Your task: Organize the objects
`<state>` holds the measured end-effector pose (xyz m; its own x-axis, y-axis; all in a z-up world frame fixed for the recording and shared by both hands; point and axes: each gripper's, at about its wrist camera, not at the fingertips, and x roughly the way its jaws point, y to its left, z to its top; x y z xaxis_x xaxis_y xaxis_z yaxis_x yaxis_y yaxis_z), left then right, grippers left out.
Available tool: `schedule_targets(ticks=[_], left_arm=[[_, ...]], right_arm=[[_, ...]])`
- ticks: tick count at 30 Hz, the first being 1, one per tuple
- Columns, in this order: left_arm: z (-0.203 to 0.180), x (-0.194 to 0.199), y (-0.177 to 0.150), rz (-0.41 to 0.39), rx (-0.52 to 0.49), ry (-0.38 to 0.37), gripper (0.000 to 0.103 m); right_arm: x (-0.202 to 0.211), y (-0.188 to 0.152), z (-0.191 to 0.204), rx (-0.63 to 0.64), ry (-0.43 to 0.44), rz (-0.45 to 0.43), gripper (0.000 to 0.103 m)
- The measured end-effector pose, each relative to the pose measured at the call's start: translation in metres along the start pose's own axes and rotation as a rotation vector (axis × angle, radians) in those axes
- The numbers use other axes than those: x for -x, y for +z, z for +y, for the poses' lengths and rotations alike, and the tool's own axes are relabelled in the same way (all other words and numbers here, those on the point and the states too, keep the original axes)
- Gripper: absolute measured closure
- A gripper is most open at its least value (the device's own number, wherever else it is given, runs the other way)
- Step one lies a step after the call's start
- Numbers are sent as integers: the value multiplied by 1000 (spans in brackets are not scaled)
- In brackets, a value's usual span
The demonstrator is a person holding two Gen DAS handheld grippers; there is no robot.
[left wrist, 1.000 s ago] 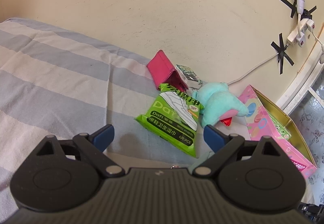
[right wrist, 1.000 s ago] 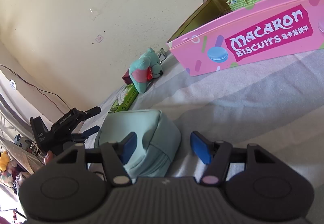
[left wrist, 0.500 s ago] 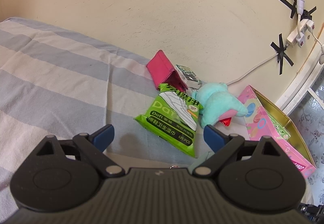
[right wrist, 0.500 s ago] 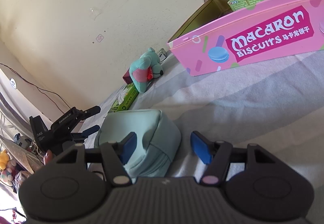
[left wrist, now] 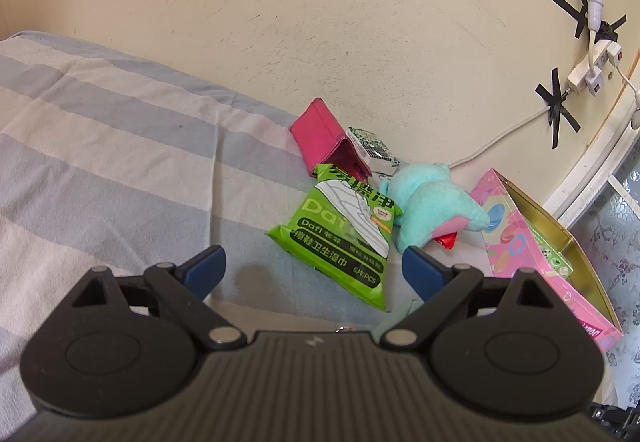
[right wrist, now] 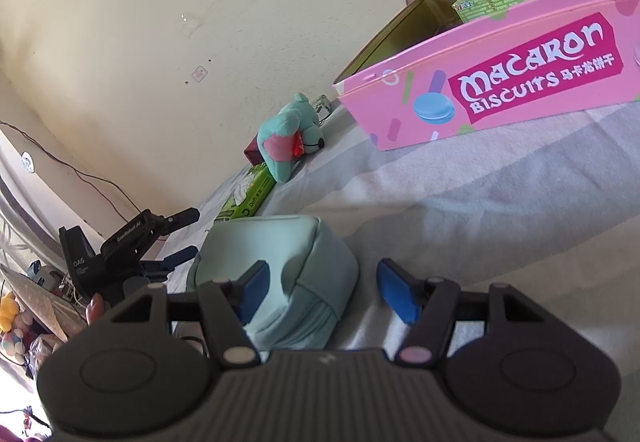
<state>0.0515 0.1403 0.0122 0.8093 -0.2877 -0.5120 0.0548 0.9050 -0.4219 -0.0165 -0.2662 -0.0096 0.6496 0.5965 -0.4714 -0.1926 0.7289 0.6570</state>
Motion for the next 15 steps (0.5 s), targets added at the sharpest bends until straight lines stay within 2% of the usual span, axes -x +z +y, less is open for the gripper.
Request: schedule_targets(ticks=[15], left_arm=[[1,0,0,0,-3,-9,7]], right_arm=[[-4,5,1,41,-1,12,37]])
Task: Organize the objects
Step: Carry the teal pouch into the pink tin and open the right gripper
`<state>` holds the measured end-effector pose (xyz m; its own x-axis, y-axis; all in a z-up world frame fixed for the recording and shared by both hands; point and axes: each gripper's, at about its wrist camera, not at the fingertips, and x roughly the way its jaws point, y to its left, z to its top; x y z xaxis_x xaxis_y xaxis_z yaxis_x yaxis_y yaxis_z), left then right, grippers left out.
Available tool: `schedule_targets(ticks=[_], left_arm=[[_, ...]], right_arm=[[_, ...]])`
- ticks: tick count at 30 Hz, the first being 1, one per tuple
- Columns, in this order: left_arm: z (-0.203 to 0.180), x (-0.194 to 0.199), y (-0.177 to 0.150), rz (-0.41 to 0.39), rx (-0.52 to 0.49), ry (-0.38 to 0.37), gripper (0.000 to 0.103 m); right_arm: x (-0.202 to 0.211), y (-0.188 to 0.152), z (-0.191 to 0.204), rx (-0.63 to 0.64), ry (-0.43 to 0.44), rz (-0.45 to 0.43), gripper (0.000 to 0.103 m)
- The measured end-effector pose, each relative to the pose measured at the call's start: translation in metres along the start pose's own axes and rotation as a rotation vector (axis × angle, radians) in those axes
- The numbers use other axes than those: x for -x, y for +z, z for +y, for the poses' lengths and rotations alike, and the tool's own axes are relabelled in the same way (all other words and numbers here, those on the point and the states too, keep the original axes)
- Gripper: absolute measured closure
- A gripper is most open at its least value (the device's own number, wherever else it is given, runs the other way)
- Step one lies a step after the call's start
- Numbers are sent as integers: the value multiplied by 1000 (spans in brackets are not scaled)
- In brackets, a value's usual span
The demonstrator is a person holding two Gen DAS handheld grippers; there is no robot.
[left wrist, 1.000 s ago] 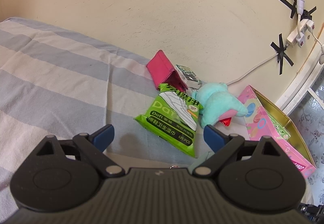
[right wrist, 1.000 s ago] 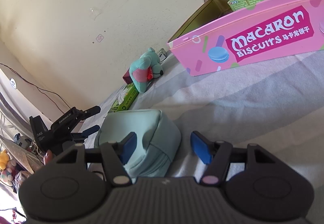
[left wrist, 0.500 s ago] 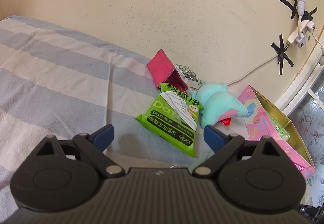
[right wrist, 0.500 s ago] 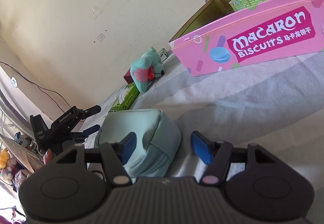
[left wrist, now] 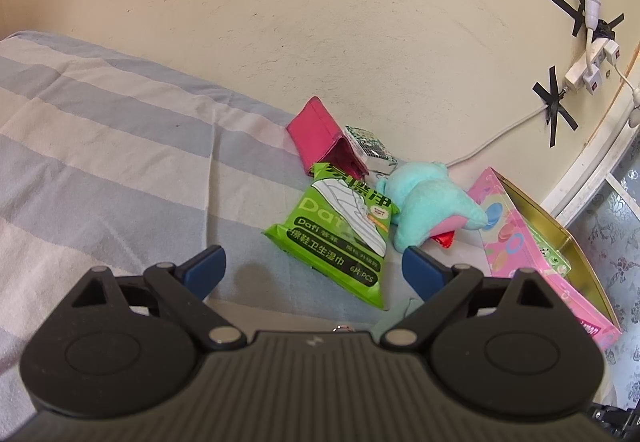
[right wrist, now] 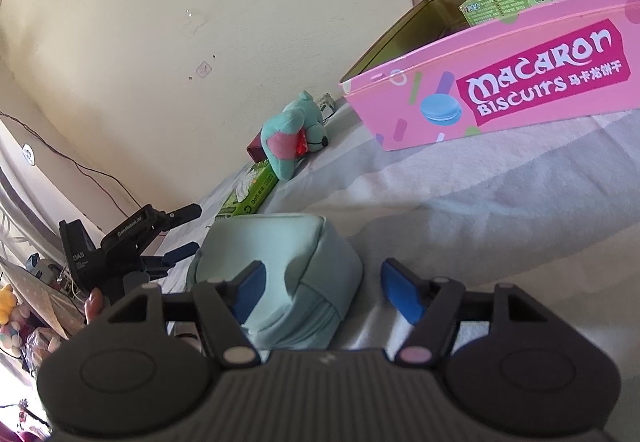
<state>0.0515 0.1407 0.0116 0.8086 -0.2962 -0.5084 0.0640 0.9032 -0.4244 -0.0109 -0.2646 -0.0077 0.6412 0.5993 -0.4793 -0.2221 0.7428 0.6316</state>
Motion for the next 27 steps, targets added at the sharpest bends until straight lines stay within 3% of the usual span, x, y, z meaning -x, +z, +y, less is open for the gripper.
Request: schedule_targets(ticks=[6,12,16,17,19,24,27], left_arm=[[5,7,4,9,33,-117,7],[-17,3,-6,93,-62,-206,7],[-44,-7,-24,196,-174,-167,9],[-54,-11,-30,204,-210,-140,12],[-73,-10,-39,186,-296,-55,12],[-90,12,-22,117,-249,-124,14],[-112,22,-3,39,-243,-152,14]], right_arm=[[2,3,14,84,1,11,34],[-1,-4,38,262,33,54,14],[-21,-12,52,402,-63,97,12],[-26,-12,53,404,-78,93,15],[-32,-9,56,409,-106,71,33],[-17,13,49,385,-169,-23,55],[3,34,50,392,-137,-101,57]])
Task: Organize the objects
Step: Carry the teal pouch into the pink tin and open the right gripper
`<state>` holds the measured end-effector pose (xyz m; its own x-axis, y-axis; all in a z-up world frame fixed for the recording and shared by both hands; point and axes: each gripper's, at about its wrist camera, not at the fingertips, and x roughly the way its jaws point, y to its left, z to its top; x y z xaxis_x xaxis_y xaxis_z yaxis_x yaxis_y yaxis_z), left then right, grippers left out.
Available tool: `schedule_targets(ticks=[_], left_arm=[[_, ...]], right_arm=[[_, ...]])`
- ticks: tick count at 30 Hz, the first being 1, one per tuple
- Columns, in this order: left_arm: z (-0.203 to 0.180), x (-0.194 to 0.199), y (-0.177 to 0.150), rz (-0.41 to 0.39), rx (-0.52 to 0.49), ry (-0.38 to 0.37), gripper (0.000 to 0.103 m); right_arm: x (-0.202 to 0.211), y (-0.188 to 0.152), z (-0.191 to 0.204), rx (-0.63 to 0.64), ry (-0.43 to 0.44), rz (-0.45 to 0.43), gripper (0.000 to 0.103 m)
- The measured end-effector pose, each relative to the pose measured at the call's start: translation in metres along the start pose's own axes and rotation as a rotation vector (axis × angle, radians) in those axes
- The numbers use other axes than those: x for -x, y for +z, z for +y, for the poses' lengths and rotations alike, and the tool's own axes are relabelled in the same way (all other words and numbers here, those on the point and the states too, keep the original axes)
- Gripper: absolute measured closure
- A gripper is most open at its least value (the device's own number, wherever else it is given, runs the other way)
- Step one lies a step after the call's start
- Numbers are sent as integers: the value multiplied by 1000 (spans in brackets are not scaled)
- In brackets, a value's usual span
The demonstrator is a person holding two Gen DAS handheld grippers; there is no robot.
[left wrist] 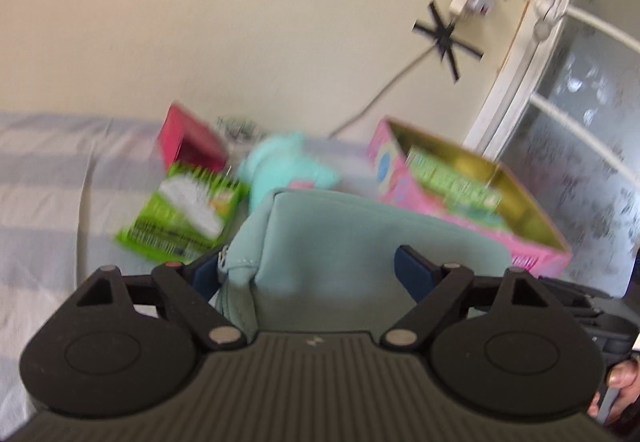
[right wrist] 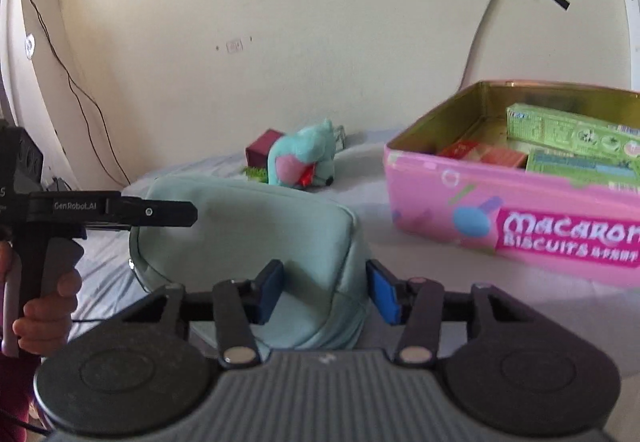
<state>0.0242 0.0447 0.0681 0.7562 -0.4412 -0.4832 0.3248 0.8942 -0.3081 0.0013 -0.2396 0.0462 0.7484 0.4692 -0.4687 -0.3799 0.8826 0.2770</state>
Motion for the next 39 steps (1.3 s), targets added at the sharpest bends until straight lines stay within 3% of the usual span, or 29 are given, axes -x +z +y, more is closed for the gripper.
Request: schedule_targets(ticks=[4,8,17,23,24,26,30,39], left_arm=[[-35,-6,29,-88,-24,-20,14],[-78,-31,46,-122,-74,-58,13],[-148,-126,56,-39,-118,-108,13],[-164,-189,55,73,-129,-61,13],[-169,-196,53,83,-148,-41,13],[-176,-200,48,79,-198,-7,12],[-184,-197,39,68,-254,19,12],[-174,-151,32,27,-236,-16,12]], right_arm=[[26,30,-12,28,-39,-135,57],[44,52,-42,8,-99,-208,57],[58,78,-137,-53,-245,-274,56],[26,76,-187,-103,-320,-211,50],[24,74,-192,-113,-346,-222,44],[23,72,-200,-153,-353,-256,38],[28,63,-203,-204,-334,-294,37],[45,51,-146,-121,-310,-339,32]])
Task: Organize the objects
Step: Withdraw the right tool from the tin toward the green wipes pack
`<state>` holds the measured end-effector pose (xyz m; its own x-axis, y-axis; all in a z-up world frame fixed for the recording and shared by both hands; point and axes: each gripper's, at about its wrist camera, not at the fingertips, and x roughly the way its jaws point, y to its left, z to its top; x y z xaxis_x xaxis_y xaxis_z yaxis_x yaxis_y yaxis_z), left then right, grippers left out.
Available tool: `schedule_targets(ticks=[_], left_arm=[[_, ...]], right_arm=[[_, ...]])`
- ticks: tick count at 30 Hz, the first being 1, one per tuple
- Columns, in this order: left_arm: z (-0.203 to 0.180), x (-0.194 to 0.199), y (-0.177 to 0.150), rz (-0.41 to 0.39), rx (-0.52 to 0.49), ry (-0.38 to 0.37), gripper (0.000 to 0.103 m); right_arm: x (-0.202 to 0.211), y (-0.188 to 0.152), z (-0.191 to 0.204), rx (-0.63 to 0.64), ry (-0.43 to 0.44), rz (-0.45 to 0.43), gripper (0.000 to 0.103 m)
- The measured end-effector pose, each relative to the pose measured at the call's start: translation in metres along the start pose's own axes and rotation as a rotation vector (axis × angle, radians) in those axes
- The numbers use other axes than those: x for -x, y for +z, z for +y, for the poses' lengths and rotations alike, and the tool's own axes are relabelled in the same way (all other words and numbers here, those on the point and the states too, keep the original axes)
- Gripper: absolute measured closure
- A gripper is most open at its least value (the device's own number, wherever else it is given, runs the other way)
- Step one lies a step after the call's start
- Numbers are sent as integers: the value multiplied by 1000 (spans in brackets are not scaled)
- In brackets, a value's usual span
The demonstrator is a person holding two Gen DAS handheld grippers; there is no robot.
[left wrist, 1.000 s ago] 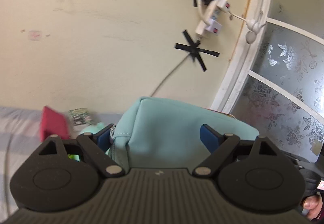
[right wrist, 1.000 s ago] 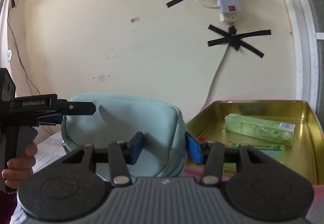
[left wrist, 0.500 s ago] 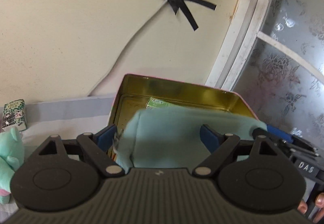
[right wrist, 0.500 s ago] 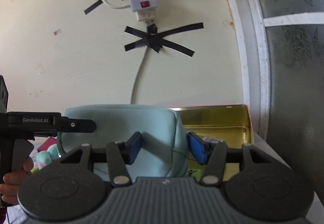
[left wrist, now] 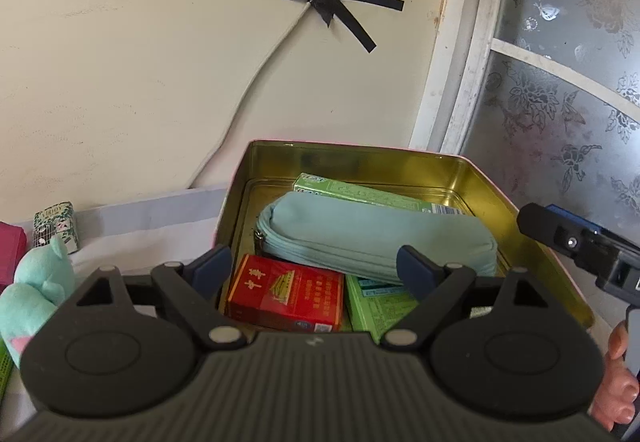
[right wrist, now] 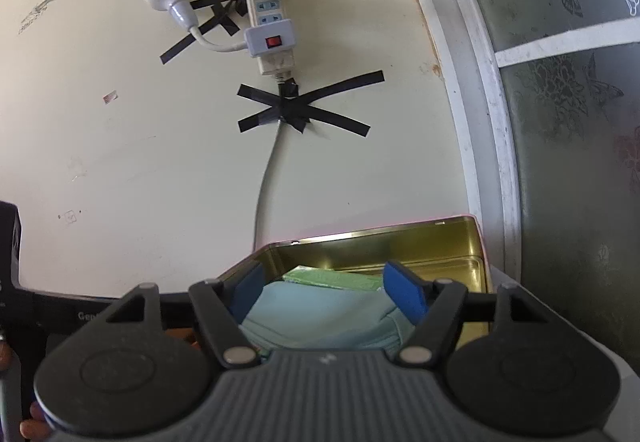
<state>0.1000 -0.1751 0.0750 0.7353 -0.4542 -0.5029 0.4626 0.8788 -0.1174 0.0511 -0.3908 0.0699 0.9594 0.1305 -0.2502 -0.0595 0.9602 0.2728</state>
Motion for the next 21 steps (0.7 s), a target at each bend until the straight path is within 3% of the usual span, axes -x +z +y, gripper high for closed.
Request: schedule_targets(ticks=[10,21], left_arm=[[27,59,-37,-20,-12,-18,9],[97,107,-84,-16,8,81,7]], right_arm=[[37,-30,50,-10,99,15,30],[35,-69,125,50,209,160,29]])
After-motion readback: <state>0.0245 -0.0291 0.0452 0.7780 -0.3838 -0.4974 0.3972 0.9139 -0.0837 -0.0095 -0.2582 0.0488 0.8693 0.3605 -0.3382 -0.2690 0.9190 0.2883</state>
